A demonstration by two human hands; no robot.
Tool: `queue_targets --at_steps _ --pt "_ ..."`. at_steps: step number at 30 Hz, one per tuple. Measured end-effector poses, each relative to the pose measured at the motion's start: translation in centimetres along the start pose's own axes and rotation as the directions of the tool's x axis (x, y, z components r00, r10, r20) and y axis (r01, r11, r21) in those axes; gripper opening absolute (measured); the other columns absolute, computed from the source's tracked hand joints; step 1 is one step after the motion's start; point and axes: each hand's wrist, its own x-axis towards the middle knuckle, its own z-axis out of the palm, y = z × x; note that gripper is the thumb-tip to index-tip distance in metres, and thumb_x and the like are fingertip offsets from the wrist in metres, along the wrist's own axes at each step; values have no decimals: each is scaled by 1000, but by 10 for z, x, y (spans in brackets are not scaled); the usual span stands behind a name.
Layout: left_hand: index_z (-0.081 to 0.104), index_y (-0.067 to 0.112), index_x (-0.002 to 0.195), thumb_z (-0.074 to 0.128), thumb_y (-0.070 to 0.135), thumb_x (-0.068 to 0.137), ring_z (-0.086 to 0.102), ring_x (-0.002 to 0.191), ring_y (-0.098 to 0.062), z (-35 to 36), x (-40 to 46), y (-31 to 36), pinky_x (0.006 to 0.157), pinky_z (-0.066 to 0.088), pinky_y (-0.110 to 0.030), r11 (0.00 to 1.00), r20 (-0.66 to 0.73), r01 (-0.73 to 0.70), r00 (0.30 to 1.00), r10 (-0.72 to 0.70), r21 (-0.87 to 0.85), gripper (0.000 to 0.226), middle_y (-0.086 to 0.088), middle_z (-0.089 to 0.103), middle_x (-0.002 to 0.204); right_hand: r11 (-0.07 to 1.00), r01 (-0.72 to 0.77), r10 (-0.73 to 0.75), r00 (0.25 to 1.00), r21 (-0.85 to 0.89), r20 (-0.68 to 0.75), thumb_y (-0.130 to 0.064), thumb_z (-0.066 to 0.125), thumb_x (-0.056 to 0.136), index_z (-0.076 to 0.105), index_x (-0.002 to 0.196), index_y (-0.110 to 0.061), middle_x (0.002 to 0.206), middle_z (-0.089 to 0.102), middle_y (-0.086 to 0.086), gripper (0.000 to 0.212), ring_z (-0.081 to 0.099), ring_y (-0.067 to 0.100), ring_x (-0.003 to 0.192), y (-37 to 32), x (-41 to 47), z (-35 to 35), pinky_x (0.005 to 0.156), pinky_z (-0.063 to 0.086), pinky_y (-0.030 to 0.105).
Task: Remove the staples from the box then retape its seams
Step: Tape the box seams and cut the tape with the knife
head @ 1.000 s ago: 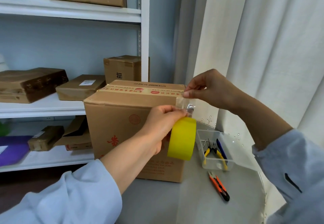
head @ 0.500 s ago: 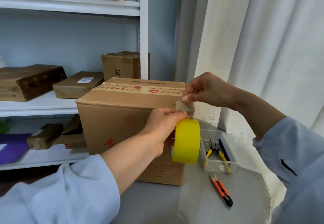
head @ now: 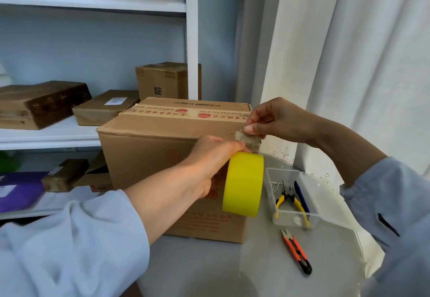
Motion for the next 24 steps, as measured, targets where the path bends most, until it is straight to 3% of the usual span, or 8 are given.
queue_targets --at_steps 3,5,13,17,22,24 --pt "74 8 96 67 27 85 61 71 -18 -1 -1 1 51 49 -18 998 36 8 999 -6 -59 23 -9 68 86 999 -7 8 1000 -43 29 -14 62 90 66 97 7 93 65 -2 22 62 5 75 -1 3 -2 62 49 11" --pt "74 8 94 66 24 86 61 63 -16 -3 -2 2 41 46 -14 996 52 7 999 -2 -83 20 -9 68 83 998 -11 13 999 -57 35 -15 63 89 66 97 7 94 64 -4 24 60 8 80 0 4 -2 63 49 11" --pt "75 10 84 66 24 86 60 56 -14 -2 2 1 42 47 -15 997 36 -58 998 60 -54 17 -7 68 75 994 -6 8 1000 -112 18 -13 68 86 68 94 5 97 64 -5 20 58 6 86 0 10 -2 60 47 7" --pt "76 10 86 66 24 85 63 63 -15 0 4 -3 55 49 -19 995 15 -78 997 79 -59 18 -8 71 80 995 -7 9 1000 -95 16 -14 67 86 66 96 3 91 60 -10 20 55 3 85 2 9 -1 59 46 5" --pt "76 9 88 63 26 89 63 55 -6 2 2 -5 43 45 -11 990 8 -81 997 83 -113 22 -1 73 75 1000 -20 20 1000 -8 0 -11 65 88 56 103 -2 84 57 -5 20 55 9 71 4 6 2 55 45 8" --pt "76 10 88 62 28 90 64 60 -8 1 2 -4 50 48 -14 992 11 -76 997 78 -105 22 0 73 76 1000 -8 8 1000 -17 9 -10 62 90 59 98 -6 88 61 3 9 54 10 72 5 5 4 58 47 10"
